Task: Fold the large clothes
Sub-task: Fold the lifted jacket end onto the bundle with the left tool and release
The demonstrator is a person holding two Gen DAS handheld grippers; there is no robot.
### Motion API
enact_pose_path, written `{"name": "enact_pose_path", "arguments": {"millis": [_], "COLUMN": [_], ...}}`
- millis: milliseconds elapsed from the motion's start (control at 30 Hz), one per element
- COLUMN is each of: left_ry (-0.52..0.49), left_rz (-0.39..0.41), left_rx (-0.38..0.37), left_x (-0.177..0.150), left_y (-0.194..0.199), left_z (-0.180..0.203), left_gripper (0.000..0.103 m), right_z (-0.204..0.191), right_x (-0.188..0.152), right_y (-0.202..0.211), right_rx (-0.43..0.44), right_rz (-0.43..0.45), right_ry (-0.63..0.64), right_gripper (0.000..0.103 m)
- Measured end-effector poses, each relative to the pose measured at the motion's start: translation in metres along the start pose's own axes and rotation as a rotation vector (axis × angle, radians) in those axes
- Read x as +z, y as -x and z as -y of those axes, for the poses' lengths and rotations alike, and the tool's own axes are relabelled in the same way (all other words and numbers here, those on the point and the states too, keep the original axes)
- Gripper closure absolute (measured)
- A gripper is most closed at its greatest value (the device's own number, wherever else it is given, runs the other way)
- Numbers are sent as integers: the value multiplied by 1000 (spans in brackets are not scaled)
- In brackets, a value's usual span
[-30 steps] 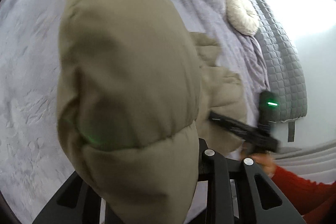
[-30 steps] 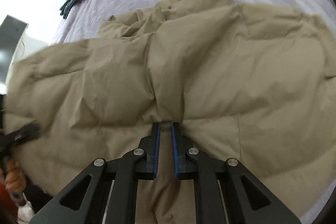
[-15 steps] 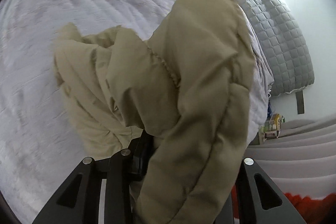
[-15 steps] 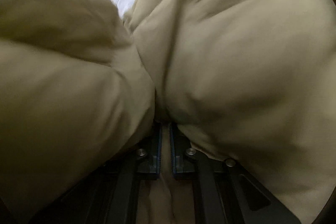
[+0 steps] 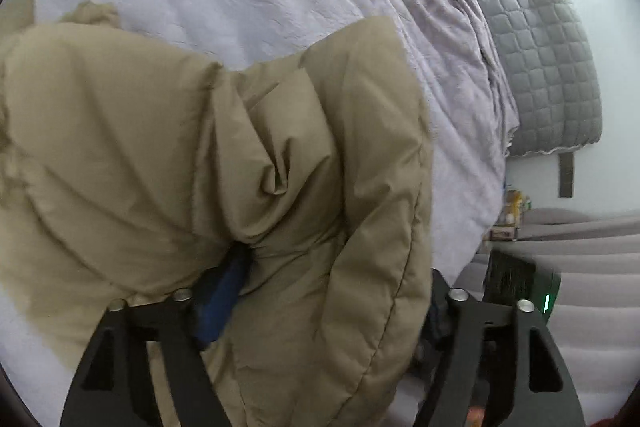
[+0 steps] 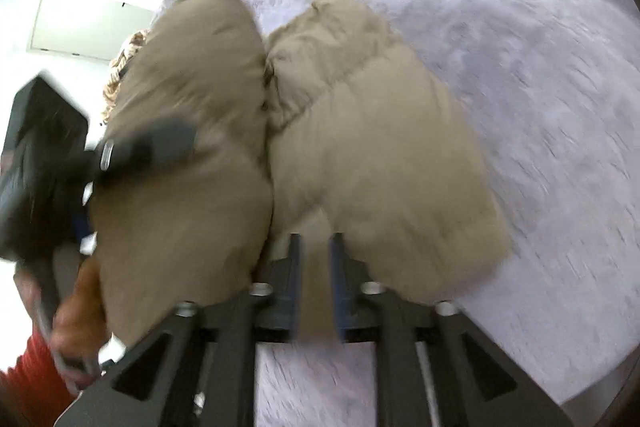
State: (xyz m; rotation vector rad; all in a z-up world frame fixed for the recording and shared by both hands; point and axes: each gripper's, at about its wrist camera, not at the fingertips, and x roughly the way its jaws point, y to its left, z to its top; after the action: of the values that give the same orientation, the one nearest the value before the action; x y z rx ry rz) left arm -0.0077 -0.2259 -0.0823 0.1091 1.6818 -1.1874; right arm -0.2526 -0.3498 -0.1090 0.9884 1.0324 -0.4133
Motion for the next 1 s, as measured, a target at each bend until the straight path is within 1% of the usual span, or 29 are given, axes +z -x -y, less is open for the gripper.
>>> {"name": "enact_pose_path", "arguments": {"millis": [33, 67, 167, 200, 233, 300, 367, 433, 500, 567, 600, 633, 667, 700, 767, 800, 833, 900, 933, 967, 1000], "left_ry": [-3, -14, -34, -36, -32, -19, -6, -5, -11, -25, -47, -67, -103, -145, -199, -218, -229, -211, -190, -172, -154], "left_rz": [-3, -11, -42, -57, -65, -86, -99, -105, -103, -90, -77, -66, -38, 12, 124, 190, 268, 360, 396, 416, 424], "left_rx": [-7, -15, -50, -65, -75, -107, -131, -131, -122, -104, -94, -87, -70, -39, 46, 104, 180, 303, 371, 431, 477], "left_x": [6, 8, 19, 20, 29, 34, 40, 41, 43, 42, 40, 38, 35, 32, 25, 22, 18, 15, 15, 16, 18], "left_y": [-3, -6, -25, -26, -31, -36, -40, -42, -45, -41, -36, -30, -20, -6, 20, 34, 50, 69, 75, 77, 76], "left_z": [-1, 0, 13, 12, 19, 17, 17, 18, 22, 28, 34, 38, 46, 52, 59, 58, 53, 37, 23, 9, -3], "left_gripper": [27, 27, 27, 27, 27, 27, 27, 27, 27, 27, 27, 27, 27, 27, 27, 27, 27, 27, 27, 27, 27], "right_z": [1, -1, -6, -9, -15, -30, -38, -52, -64, -67, -64, -59, -53, -44, -22, -17, -12, 2, 3, 16, 21], "right_x": [-5, -12, -28, -33, -39, -50, -57, -66, -68, -64, -60, -55, -52, -48, -46, -45, -44, -41, -40, -43, -44], "right_y": [6, 13, 40, 46, 53, 57, 58, 51, 38, 29, 27, 28, 29, 32, 35, 35, 36, 39, 38, 46, 46], "right_rx": [7, 22, 77, 94, 115, 128, 128, 133, 73, -13, -40, -55, -79, -98, -104, -113, -124, -136, -138, -140, -143], "right_rz": [3, 13, 38, 45, 51, 53, 32, 10, 17, 63, 88, 122, 141, 147, 161, 162, 165, 172, 174, 180, 184], "right_ry": [3, 10, 49, 61, 81, 123, 177, 225, 242, 216, 187, 149, 110, 77, -4, -24, -46, -83, -97, -109, -117], "right_gripper": [49, 41, 41, 41, 40, 32, 29, 29, 29, 30, 43, 58, 82, 83, 86, 86, 86, 86, 86, 86, 86]}}
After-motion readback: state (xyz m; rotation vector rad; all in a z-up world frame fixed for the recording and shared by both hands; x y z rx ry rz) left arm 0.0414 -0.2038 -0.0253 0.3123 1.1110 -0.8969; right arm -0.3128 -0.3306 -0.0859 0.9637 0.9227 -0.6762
